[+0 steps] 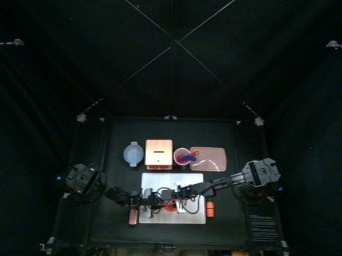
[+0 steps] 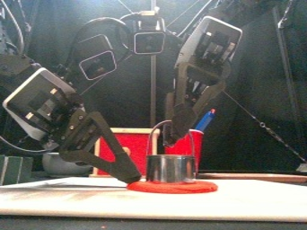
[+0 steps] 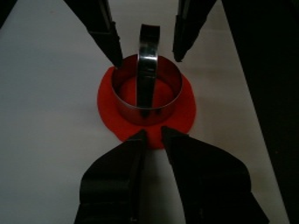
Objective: Get the cutter from the drawer then cut the dough then place the extra dough in the bowl
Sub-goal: Place the extra dough in the bowl
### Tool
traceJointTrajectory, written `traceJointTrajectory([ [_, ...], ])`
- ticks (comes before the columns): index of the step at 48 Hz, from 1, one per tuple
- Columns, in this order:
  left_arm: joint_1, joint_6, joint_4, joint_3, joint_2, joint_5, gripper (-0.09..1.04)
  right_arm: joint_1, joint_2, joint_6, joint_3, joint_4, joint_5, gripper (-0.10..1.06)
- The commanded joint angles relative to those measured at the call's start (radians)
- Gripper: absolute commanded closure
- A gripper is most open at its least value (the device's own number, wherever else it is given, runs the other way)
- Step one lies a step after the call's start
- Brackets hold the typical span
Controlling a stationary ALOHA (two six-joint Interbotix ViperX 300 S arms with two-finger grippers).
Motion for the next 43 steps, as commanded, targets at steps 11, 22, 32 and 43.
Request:
traceJointTrajectory([
  [11,0.014,0.0,-0.012,-0.008,-0.006,-0.002,0.28,-0.003,-0.023,0.067,-0.026,-0.041,0.002,0.25],
  [22,0.014,0.0,-0.011,-0.006,-0.005,-0.002,0.28,0.005,-0.035,0.075,-0.029,-0.055,0.005,0.48],
  [32,0.015,0.0,-0.015,-0.005,-0.005,0.0,0.28,0.008,-0.132,0.077,-0.021,-0.058,0.044,0.49],
  [43,0.02,0.0,-0.021,0.002,-0.005,0.0,0.28,0.0,-0.261,0.077,0.058,-0.08,0.051,0.49],
])
